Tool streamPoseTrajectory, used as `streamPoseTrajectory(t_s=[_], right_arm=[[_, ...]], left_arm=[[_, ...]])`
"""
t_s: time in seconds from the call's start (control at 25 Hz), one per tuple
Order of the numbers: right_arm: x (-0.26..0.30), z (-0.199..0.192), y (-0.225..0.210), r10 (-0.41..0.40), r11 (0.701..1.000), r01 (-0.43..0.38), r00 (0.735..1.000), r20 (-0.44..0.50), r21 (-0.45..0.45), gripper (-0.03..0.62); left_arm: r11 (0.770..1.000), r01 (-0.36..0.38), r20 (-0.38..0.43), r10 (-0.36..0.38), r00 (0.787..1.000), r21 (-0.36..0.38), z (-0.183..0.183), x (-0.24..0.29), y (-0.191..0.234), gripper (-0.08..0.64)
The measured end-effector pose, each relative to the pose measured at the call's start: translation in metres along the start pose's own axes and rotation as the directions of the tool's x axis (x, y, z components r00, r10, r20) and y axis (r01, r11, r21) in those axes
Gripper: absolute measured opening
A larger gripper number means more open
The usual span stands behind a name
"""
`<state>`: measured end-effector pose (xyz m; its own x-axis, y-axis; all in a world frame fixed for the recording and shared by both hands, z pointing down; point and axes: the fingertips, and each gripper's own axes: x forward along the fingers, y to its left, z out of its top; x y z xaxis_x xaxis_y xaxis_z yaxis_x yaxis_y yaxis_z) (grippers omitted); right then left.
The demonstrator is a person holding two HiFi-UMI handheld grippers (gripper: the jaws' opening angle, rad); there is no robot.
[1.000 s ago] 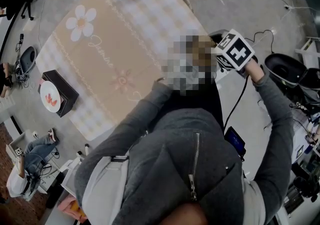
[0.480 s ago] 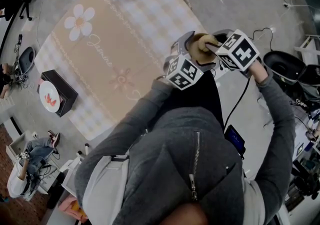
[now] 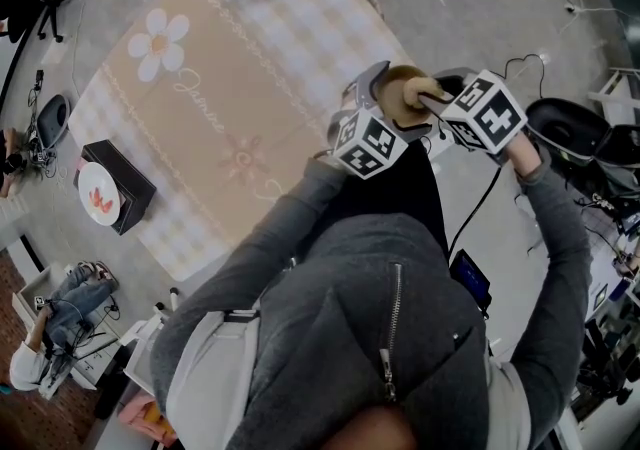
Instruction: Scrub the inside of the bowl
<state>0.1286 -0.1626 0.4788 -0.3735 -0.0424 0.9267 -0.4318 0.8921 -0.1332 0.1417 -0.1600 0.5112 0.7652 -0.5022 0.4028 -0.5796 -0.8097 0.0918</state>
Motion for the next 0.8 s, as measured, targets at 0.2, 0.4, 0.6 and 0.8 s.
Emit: streamPoseTrajectory(t_s=[0.2,0.4,0.6,0.8], right_arm=[[-0.003,-0.007,0.003,0.012,1.0,-0.012,1.0,-0.01,0.014,0.104],[-0.004,-0.011,0.008,0.027,1.0,-0.027,0.999,-0.034,0.003,0.104],[-0.003,-0.015,0.013,0.04,0.999,-0.04,0.998,-0.053,0.01,0.103],[-0.003,-0.019,0.017,0.06,0.998,-0.059,0.996,-0.071,0.014,0.101]], left_arm=[[1.0,0.0,-0.001,0.0,1.0,-0.001,0.0,0.0,0.0,0.594],[1.0,-0.001,-0.002,0.001,1.0,0.001,0.0,0.0,0.0,0.594],[1.0,0.0,-0.002,0.0,1.0,-0.001,0.0,-0.001,0.0,0.594],[1.0,0.0,-0.001,0.0,1.0,0.001,0.001,-0.001,-0.001,0.594]])
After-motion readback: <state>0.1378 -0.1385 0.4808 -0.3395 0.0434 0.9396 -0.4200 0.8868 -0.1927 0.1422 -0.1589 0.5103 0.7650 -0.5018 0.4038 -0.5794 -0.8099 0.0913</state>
